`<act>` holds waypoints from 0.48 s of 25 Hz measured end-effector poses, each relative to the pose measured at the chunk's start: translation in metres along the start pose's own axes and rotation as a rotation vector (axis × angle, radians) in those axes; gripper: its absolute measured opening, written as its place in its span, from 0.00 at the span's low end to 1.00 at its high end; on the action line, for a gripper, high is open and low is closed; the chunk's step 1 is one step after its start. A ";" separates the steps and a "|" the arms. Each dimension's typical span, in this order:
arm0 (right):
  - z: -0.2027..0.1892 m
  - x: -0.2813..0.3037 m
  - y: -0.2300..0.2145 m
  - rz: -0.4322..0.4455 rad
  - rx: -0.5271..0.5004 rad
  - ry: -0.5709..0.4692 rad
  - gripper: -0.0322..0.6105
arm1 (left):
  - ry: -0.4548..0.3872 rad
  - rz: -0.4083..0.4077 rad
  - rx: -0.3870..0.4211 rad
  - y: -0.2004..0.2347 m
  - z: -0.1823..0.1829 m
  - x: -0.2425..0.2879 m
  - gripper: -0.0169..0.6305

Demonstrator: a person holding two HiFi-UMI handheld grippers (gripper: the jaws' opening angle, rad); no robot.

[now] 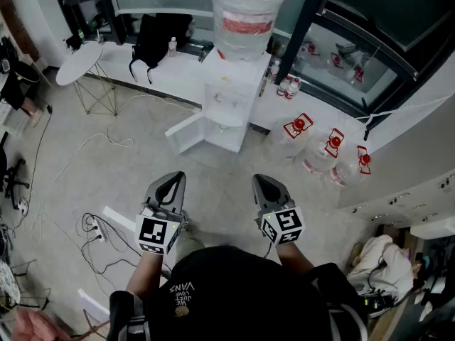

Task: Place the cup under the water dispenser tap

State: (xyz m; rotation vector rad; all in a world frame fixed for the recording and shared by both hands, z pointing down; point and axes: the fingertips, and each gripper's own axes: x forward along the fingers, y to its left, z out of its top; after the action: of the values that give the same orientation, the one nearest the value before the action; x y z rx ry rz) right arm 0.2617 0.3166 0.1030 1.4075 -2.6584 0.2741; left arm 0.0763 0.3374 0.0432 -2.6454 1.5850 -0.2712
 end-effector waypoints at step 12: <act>-0.001 -0.002 -0.002 0.050 0.008 -0.021 0.12 | 0.031 0.057 -0.041 -0.009 -0.020 -0.006 0.05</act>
State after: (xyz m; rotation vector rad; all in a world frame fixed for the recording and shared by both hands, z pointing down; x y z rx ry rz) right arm 0.2642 0.3170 0.1038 1.3547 -2.7152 0.2777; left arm 0.0775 0.3482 0.0632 -2.6335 1.6893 -0.2811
